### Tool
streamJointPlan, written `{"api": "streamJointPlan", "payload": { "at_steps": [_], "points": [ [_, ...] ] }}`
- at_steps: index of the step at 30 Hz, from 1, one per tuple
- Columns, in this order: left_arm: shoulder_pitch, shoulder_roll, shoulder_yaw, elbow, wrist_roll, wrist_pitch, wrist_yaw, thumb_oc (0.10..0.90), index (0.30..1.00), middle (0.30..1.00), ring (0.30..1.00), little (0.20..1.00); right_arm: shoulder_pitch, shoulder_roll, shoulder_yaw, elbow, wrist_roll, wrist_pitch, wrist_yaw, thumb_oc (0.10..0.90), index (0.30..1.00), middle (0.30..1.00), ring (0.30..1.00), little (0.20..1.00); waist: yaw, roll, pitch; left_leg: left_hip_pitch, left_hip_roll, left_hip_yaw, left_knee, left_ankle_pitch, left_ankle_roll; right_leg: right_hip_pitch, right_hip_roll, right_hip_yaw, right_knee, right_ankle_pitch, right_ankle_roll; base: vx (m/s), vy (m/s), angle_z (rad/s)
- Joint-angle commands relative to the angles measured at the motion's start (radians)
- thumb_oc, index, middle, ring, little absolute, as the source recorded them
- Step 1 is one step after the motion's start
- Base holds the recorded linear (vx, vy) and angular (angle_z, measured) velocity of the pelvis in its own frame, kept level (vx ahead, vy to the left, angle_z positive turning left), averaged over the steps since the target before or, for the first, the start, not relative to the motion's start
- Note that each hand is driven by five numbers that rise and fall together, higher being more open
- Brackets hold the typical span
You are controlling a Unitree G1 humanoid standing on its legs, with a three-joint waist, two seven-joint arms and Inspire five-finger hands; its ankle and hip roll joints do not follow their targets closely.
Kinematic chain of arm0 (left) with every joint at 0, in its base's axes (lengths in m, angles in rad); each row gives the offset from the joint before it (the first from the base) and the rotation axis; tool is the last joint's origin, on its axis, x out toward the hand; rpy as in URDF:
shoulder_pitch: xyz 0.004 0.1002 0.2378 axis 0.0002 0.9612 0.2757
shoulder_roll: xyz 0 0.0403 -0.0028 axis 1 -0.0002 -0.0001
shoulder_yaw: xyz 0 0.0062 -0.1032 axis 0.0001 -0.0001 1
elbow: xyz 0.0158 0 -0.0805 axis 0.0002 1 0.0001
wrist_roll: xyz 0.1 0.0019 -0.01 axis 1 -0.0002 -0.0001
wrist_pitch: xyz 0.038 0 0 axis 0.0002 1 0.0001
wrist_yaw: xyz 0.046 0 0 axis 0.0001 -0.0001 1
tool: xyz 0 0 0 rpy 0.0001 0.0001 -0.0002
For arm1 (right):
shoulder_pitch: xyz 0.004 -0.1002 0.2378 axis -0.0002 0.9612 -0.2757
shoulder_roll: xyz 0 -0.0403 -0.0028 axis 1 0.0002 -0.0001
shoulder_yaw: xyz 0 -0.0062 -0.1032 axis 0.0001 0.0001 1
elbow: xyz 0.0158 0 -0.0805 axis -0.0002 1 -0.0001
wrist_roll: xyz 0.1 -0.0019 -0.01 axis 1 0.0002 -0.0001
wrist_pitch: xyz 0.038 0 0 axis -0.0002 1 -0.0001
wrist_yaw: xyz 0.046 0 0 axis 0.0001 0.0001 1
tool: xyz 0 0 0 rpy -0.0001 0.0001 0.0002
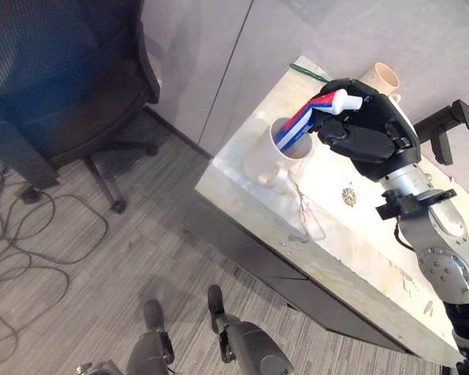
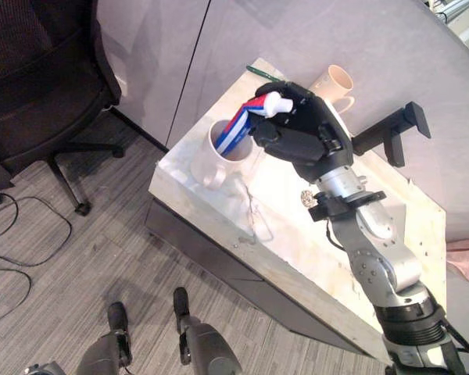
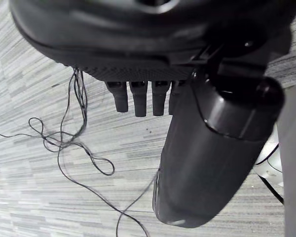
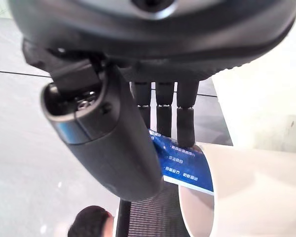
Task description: Organize the bathroom.
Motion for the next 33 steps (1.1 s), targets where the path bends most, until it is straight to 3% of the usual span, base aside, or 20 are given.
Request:
{"api": "streamJointPlan", "payload": {
  "at_steps": [1, 8, 9, 11, 12, 33],
  "points": [
    [0.044, 0.008, 0.02, 0.054, 0.015, 0.051, -0.001, 0.8, 0.9, 0.9, 0.9, 0.9, -0.101, 0.028, -0.157, -0.016, -0.003, -0.178, -0.007, 0.519, 0.479, 0.479, 0.479, 0.479, 0.013, 0.027, -0.003, 0.112, -0.001, 0.065, -0.15, -0.008, -0.003, -0.052, 0.064, 0.065, 0.081, -0.035, 0.052, 0.0, 0.0, 0.0],
    [0.033, 0.003, 0.018, 0.048, 0.014, 0.058, -0.007, 0.8, 0.9, 0.9, 0.9, 0.9, -0.089, 0.034, -0.152, -0.009, -0.015, -0.186, 0.005, 0.533, 0.5, 0.5, 0.5, 0.5, 0.006, 0.031, 0.0, 0.106, 0.0, 0.071, -0.143, -0.01, -0.003, -0.058, 0.063, 0.069, 0.083, -0.035, 0.052, -0.01, 0.008, -0.02],
    [0.032, 0.002, 0.018, 0.047, 0.016, 0.058, -0.007, 0.8, 0.9, 0.9, 0.9, 0.9, -0.089, 0.032, -0.151, -0.008, -0.016, -0.188, 0.006, 0.563, 0.545, 0.545, 0.545, 0.545, 0.005, 0.033, 0.001, 0.106, 0.0, 0.071, -0.142, -0.01, -0.003, -0.059, 0.063, 0.068, 0.085, -0.035, 0.052, -0.01, 0.021, -0.04],
    [0.028, 0.0, 0.014, 0.046, 0.013, 0.06, -0.006, 0.8, 0.9, 0.9, 0.9, 0.9, -0.086, 0.035, -0.15, -0.006, -0.024, -0.195, 0.012, 0.759, 0.839, 0.839, 0.839, 0.839, 0.003, 0.034, 0.004, 0.105, 0.0, 0.071, -0.142, -0.009, -0.003, -0.061, 0.062, 0.069, 0.086, -0.036, 0.052, -0.02, 0.021, -0.04],
    [0.028, 0.0, 0.014, 0.045, 0.012, 0.061, -0.005, 0.8, 0.9, 0.9, 0.9, 0.9, -0.085, 0.036, -0.149, -0.005, -0.027, -0.2, 0.017, 0.8, 0.9, 0.9, 0.9, 0.9, 0.002, 0.034, 0.005, 0.105, 0.0, 0.073, -0.143, -0.009, -0.003, -0.062, 0.062, 0.07, 0.086, -0.035, 0.052, -0.02, 0.015, -0.03],
    [0.022, -0.004, 0.015, 0.044, 0.016, 0.066, 0.003, 0.8, 0.9, 0.9, 0.9, 0.9, -0.066, 0.057, -0.147, 0.001, -0.058, -0.239, 0.025, 0.8, 0.9, 0.9, 0.9, 0.9, 0.002, 0.03, 0.009, 0.1, 0.001, 0.069, -0.148, -0.007, -0.004, -0.064, 0.066, 0.068, 0.081, -0.033, 0.05, 0.0, 0.0, 0.0]
  ]
}}
